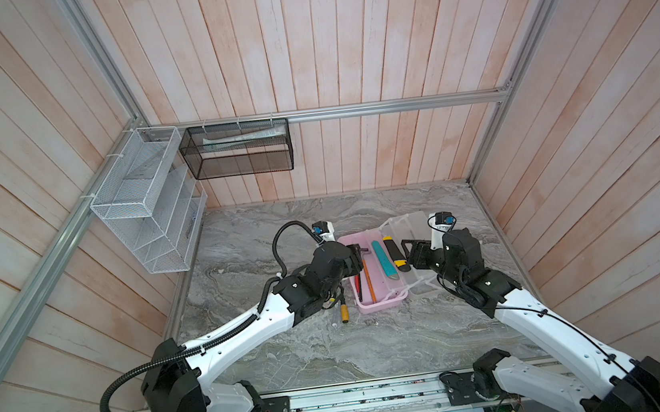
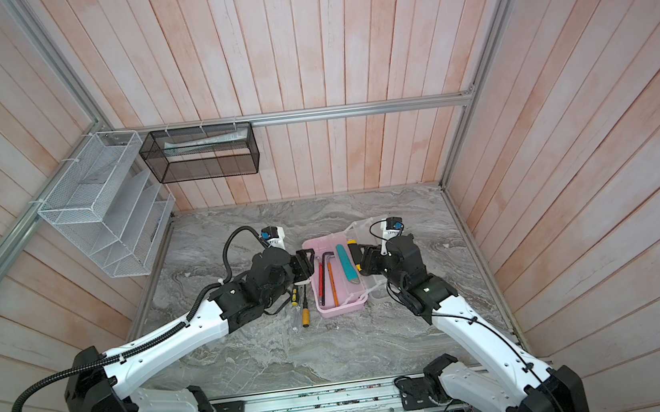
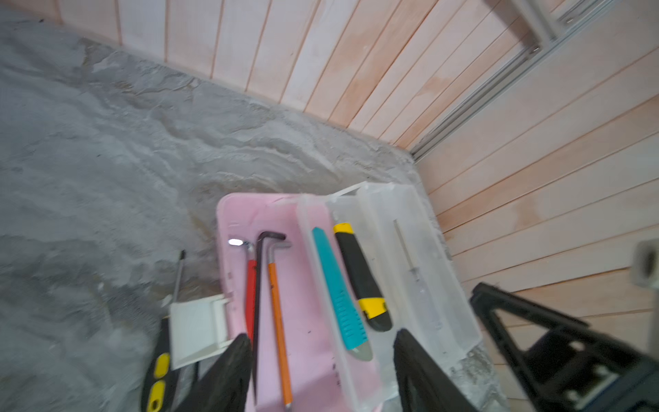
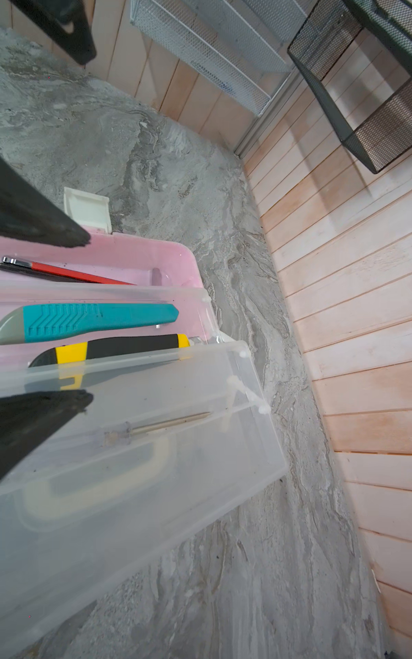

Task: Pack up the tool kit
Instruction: 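Open the left gripper and draw it back from the box, then move the left gripper over the black-yellow screwdriver and lower onto it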

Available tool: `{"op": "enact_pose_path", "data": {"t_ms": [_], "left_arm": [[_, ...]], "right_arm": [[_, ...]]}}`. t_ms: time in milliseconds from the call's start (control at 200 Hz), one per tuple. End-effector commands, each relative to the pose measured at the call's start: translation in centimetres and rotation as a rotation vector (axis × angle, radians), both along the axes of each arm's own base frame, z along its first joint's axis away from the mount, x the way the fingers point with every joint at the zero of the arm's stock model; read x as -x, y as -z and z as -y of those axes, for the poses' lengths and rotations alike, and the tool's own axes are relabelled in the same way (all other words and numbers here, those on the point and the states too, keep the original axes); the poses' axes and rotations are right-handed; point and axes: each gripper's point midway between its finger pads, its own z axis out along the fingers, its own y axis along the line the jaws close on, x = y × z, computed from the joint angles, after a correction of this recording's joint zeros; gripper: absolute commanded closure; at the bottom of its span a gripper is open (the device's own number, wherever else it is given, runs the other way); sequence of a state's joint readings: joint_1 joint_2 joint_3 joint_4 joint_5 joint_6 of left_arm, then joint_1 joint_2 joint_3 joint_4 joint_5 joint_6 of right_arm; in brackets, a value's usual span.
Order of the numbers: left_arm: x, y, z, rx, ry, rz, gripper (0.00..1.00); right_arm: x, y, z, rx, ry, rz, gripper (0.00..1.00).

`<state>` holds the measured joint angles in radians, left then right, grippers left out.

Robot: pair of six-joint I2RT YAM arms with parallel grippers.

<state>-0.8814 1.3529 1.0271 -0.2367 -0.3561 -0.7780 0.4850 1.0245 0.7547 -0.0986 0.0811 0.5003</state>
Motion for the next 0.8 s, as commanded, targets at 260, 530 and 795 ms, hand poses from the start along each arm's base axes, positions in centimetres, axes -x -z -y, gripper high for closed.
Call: {"op": "enact_pose_path", "data": {"t_ms": [260,530,795], "left_arm": [[1.0,9.1,-6.7,-0.138,-0.076,-0.216,0.38],[0.3,13.5,-5.8,-0.204,-0.066,-0.300,0.42],[-0.5,14.6,-4.7,-0.218,-0.048,-0.296,0.45]], "right_arm": [[-1.4,0.3,-2.0,0.060,-0.057,-0.007,0.33],[-0.9,0.5,-2.0,0.036,-0.067,-0.009,0.37],[0.1,0.6,-1.5,0.018,-0.062,-0.001,0.37]]}}
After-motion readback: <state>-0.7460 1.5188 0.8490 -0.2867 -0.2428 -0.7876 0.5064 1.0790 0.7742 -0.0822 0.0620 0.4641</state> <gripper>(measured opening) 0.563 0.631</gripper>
